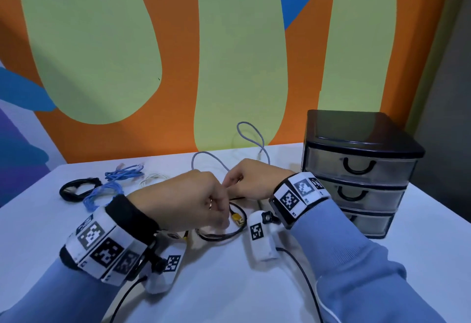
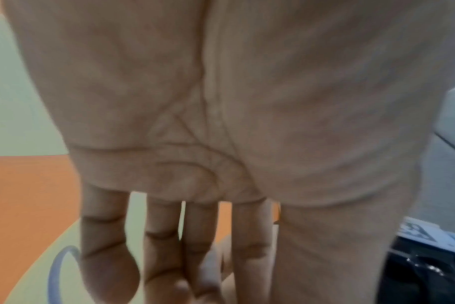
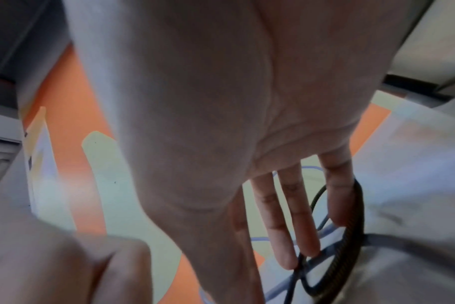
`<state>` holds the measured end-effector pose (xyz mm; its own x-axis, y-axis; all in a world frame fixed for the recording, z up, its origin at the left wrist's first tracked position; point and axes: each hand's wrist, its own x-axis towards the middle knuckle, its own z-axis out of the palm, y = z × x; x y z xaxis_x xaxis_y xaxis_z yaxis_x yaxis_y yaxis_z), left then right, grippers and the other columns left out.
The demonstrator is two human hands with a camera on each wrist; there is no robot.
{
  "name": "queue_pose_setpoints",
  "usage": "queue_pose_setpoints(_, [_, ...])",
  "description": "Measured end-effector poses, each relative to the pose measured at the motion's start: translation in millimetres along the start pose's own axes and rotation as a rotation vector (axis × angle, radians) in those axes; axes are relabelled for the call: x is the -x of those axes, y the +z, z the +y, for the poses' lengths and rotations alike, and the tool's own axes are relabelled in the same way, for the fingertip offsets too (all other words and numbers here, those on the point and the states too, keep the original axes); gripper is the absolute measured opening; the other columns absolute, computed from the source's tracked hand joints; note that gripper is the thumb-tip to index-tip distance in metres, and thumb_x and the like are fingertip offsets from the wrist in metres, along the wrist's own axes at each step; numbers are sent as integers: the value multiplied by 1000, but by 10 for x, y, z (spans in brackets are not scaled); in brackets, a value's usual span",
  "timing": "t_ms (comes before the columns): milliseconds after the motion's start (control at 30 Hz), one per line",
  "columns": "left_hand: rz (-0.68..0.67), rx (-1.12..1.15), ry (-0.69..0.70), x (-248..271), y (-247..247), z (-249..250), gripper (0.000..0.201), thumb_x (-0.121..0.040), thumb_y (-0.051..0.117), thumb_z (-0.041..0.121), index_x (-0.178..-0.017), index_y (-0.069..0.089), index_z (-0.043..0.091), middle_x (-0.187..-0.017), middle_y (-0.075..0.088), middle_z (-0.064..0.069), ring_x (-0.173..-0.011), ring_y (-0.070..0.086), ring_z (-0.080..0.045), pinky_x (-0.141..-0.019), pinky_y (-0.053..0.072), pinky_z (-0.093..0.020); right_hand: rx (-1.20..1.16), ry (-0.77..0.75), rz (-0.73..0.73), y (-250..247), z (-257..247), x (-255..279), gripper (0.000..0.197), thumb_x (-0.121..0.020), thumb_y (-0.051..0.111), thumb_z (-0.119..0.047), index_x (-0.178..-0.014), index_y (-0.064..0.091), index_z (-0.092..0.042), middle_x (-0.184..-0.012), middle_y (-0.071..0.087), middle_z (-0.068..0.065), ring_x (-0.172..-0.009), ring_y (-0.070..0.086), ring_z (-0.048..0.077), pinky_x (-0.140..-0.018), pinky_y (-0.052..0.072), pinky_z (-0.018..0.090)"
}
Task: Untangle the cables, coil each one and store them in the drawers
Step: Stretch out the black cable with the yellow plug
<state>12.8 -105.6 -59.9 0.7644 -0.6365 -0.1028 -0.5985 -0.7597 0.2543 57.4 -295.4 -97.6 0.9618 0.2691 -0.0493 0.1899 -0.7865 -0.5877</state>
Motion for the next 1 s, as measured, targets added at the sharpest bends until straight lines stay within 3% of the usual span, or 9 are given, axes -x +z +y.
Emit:
queue_pose_setpoints(67, [-103, -36, -18, 1, 30, 34, 29, -80, 84, 56, -85, 77, 28, -75, 72, 13, -67, 61, 0, -61, 47, -18, -18, -9, -8, -12, -5, 5, 10, -94, 72, -35, -87, 79, -33, -82, 71, -17, -83, 66, 5, -79, 54, 28])
queue_pose_setpoints(233, [-118, -177, 50, -58, 112, 128, 11, -83, 77, 27, -75, 70, 25, -68, 65, 10, -64, 58, -4, -57, 45, -19, -13, -13, -74, 16, 65, 20, 8, -89, 75, -31, -82, 77, -33, -70, 68, -21, -75, 61, -1, -75, 49, 25])
queue_pose_setpoints(300, [-57, -172, 47, -51, 64, 127, 16, -78, 71, 38, -72, 65, 24, -66, 63, 8, -65, 57, -7, -57, 43, -21, -22, -8, -78, 35, 111, -8, 9, -88, 74, -32, -79, 76, -34, -73, 68, -19, -78, 62, 5, -79, 52, 30])
queue_pose_setpoints(400, [121, -69, 60, -2, -94, 116, 39, -67, 60, 58, -67, 60, 19, -59, 61, 8, -59, 52, -8, -53, 37, -19, -31, 0, -64, 43, 160, -23, 10, -90, 70, -24, -85, 77, -29, -58, 64, -19, -60, 59, 1, -60, 47, 20])
queue_pose_setpoints(467, [207, 105, 76, 37, -261, 112, 25, -74, 66, 43, -70, 61, 19, -58, 65, 11, -54, 54, -6, -54, 41, -24, -91, 34, -58, 37, 155, -26, 22, -99, 60, -21, -84, 75, -25, -51, 59, -18, -45, 51, -2, -48, 41, 14])
queue_pose_setpoints(600, [381, 373, 133, -15, -695, 15, 11, -92, 64, 14, -89, 72, 21, -64, 68, 2, -59, 54, -14, -63, 43, -33, -255, 103, -44, 27, 36, -44, 60, -108, 30, -60, -95, 72, -19, -70, 56, -4, -64, 47, 18, -69, 39, 33])
queue_pose_setpoints(733, [573, 622, 156, -176, -1087, 41, 21, -103, 57, 5, -106, 77, 12, -71, 45, -4, -61, 40, -14, -63, 50, -26, -204, -7, 132, -1, -63, -11, 80, -99, -2, -72, -74, 50, -17, -69, 44, 1, -65, 41, 19, -76, 36, 36])
queue_pose_setpoints(867, [722, 622, 208, -233, -1421, 130, 21, -109, 53, 9, -114, 74, 8, -73, 42, -5, -50, 31, -13, -43, 27, -20, -436, -91, 450, -8, -6, -41, 75, -88, 6, -85, -69, 26, -15, -59, 25, 4, -57, 26, 21, -61, 24, 35])
queue_pose_setpoints(1000, [969, 313, 228, -116, -1795, 225, 21, -106, 57, 17, -113, 78, 16, -76, 55, -4, -52, 40, -14, -45, 30, -23, -454, -142, 590, 9, 34, -67, 66, -99, 22, -73, -65, 24, -17, -60, 24, 2, -60, 26, 17, -59, 23, 33])
